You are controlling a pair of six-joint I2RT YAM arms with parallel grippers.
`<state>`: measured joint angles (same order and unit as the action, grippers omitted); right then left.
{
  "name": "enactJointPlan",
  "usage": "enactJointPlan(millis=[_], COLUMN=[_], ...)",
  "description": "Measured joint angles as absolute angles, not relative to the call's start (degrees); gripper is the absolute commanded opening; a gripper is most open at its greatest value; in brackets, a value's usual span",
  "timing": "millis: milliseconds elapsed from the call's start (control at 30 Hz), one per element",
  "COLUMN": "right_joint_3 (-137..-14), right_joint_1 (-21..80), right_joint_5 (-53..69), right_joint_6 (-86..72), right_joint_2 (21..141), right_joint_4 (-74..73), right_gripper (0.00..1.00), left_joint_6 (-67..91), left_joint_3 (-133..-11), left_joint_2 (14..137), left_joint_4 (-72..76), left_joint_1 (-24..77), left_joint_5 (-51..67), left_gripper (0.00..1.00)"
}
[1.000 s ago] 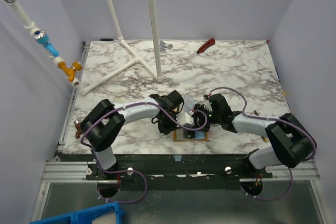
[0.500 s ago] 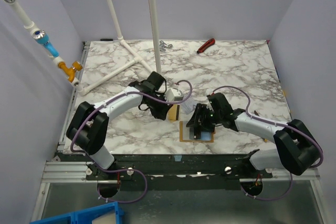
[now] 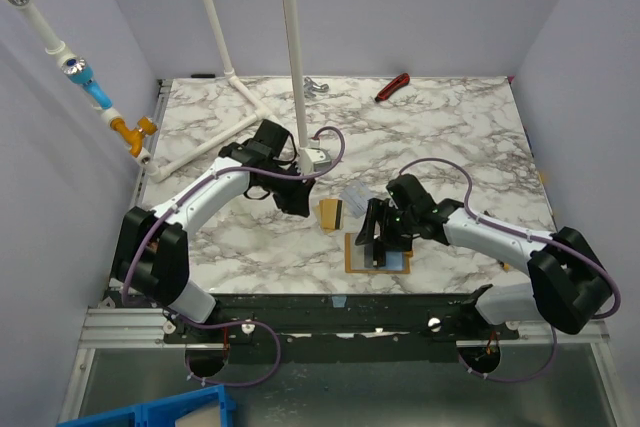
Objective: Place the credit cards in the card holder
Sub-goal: Insert the credit card into the card holder.
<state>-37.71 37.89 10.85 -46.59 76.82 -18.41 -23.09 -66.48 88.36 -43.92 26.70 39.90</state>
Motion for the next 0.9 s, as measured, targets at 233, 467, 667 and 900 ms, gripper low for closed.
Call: enactJointPlan(millis=[233,467,667,900], right_joint_3=[-38.9,-40.1,-43.4,-48.2], right_joint_1=[38.1,42.3,47.0,51.0], right_joint_5=[12.6,9.1,2.9,-3.9], right_joint_6=[-46.4,-47.0,-48.9,-50.6], right_joint_2=[77.0,78.9,81.9,86.0], right_joint_4=[-19.9,-23.1,-26.0,-29.9], right_gripper=[0.87,0.88,0.88,0.76], left_joint_6=[-23.9,-24.0,-24.0,-24.0], left_joint_3=[-65.2,-64.7,-64.7,-64.0], left_joint_2=[86.7,86.7,86.7,86.7], left_joint_4=[-44.0,-44.1,-44.1,-43.8], left_joint_1=[26.7,26.7,26.7,26.7], left_joint_5=[40.1,40.1,40.1,40.1], left_gripper=[0.12,0.12,0.12,0.12])
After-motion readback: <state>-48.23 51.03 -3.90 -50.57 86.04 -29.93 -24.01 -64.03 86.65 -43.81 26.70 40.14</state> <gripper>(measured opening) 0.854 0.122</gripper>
